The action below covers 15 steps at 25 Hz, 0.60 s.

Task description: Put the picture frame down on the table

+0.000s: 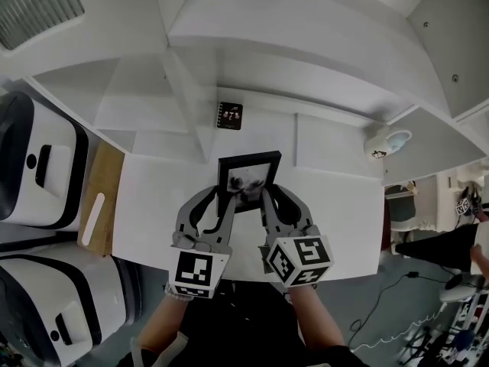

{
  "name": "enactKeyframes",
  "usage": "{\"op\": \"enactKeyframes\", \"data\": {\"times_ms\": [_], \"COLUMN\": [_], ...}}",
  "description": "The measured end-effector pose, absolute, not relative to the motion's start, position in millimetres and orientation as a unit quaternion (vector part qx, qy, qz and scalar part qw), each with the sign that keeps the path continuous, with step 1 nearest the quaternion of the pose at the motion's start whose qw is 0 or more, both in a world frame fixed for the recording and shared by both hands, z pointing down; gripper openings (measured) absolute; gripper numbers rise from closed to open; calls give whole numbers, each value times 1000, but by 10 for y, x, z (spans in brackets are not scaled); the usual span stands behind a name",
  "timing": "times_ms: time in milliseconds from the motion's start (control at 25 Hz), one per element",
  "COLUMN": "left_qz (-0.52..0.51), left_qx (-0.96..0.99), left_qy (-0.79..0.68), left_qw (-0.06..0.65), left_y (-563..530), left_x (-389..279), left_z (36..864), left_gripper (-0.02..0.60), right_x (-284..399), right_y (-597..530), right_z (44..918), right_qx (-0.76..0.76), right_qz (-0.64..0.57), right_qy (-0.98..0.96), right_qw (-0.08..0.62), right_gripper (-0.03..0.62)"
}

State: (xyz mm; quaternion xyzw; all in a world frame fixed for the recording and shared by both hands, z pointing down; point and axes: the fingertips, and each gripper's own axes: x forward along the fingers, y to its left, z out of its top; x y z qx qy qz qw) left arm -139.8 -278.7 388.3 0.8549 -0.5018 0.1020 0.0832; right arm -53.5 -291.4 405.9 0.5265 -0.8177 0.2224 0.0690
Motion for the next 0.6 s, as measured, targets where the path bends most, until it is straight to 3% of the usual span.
{"op": "enactKeyframes", "data": {"times_ms": [240,600], "left_qz": [128,153], "left_qx": [860,856], "left_qy": [-483,-454], "left_qw": [105,192], "left_y": [-2950,-3151], "left_x": [-1394,-1448], "left_z": [4187,4815], "left_gripper": [109,109], "right_x": [-523,-563], "right_y": [-3029,-3191], "right_z": [4358,4903], "right_qx": [548,552], "right_qz": [245,258], "right_qy": [-796,-781], "right_qw": [80,134], "right_gripper": [67,67]}}
